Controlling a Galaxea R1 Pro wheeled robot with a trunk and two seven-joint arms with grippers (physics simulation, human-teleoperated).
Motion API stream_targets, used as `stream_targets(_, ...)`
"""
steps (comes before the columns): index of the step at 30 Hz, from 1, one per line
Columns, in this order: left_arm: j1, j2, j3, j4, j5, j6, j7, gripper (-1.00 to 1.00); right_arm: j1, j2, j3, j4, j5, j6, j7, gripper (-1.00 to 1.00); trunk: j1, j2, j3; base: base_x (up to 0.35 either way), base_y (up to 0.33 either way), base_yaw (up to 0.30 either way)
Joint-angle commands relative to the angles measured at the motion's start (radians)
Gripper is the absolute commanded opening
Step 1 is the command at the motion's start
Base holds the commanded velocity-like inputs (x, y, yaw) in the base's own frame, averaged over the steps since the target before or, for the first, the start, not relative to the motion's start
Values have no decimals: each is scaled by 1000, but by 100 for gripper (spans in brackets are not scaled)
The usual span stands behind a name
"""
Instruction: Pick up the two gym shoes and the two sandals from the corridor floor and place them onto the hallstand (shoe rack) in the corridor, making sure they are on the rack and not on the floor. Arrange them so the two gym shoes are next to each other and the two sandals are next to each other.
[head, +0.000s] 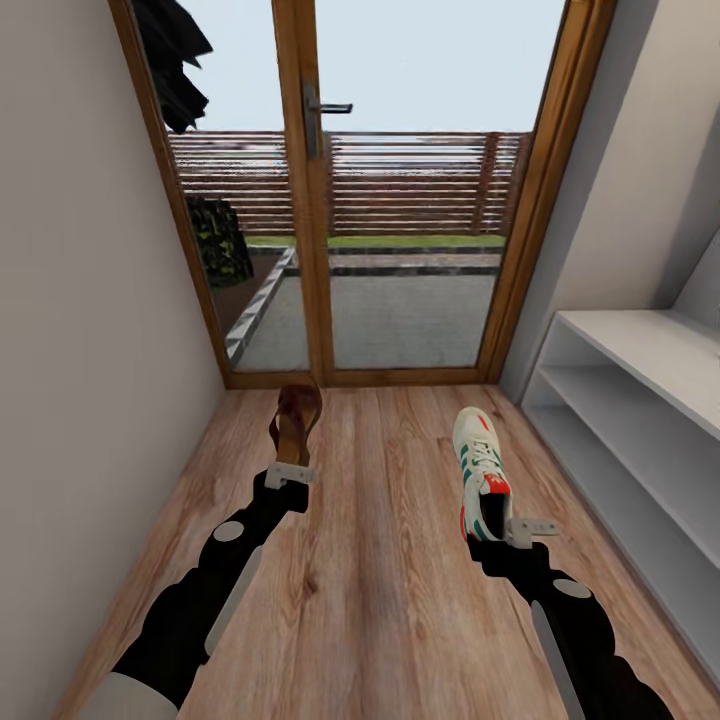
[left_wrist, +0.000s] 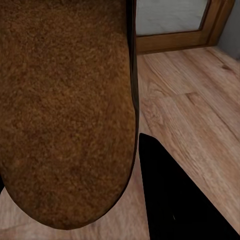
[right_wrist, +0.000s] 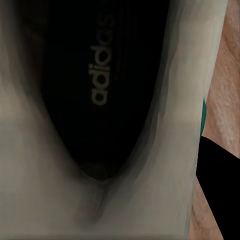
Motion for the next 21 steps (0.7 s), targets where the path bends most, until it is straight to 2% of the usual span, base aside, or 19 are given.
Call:
stream_targets(1, 0, 0, 0, -1, 7, 7, -2, -100, 0, 0, 0, -1, 0, 5, 0, -100, 0, 0, 1, 4, 2, -50)
stream_targets(8, 0, 0, 0, -2, 7, 6, -2, -100, -1, 0, 0, -2, 0, 5, 0, -100, 0, 0, 12, 1, 1, -86)
stream_targets(15, 0, 0, 0, -2, 7, 7, -2, -100, 0, 1, 0, -2, 0, 5, 0, -100, 27, -49, 1, 0, 0, -110)
stream_targets(21, 0, 0, 0, -2, 6, 7, -2, -100, 0, 0, 0, -2, 0, 5, 0, -100, 27, -49, 11, 0, 0, -112)
